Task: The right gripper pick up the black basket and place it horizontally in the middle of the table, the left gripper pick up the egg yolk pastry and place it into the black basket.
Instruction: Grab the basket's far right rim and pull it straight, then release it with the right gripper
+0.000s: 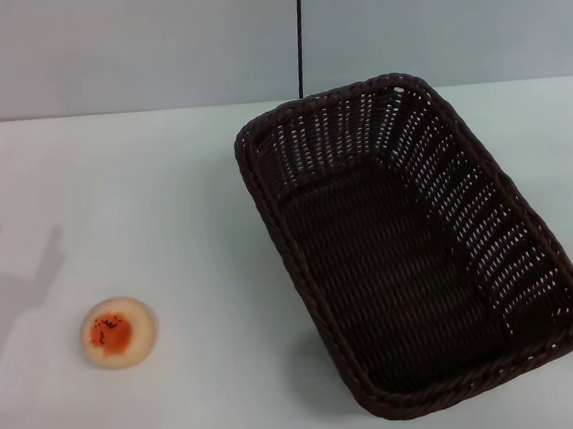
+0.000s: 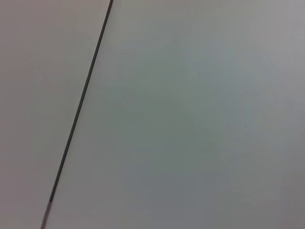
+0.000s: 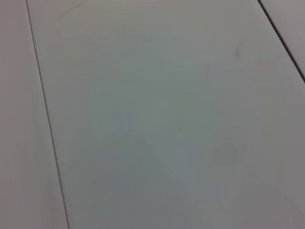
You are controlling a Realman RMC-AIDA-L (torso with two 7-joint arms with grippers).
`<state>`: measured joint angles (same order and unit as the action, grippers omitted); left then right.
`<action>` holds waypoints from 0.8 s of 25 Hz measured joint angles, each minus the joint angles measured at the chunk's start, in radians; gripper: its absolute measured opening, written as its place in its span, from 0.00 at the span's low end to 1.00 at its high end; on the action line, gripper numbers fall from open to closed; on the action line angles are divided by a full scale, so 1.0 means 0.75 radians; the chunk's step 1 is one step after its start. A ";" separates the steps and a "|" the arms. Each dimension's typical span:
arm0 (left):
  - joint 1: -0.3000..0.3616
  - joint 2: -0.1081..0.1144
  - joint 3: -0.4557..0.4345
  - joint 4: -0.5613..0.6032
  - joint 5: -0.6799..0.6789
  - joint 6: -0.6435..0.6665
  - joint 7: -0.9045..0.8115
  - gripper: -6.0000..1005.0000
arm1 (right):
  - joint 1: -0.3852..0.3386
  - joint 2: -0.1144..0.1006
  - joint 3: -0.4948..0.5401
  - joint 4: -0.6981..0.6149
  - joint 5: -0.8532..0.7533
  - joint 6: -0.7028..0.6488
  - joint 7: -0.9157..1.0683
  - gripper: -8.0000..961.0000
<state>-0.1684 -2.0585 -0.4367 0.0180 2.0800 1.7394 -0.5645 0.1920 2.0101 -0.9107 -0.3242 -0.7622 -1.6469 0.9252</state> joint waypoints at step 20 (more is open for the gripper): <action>-0.024 0.000 -0.031 0.092 -0.012 -0.024 0.014 0.82 | -0.024 0.036 0.357 -0.998 -0.918 0.045 1.181 0.79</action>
<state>-0.1861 -2.0585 -0.4602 0.0870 2.0708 1.7213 -0.5539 0.1739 2.0373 -0.6429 -1.0726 -1.4504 -1.6133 1.8107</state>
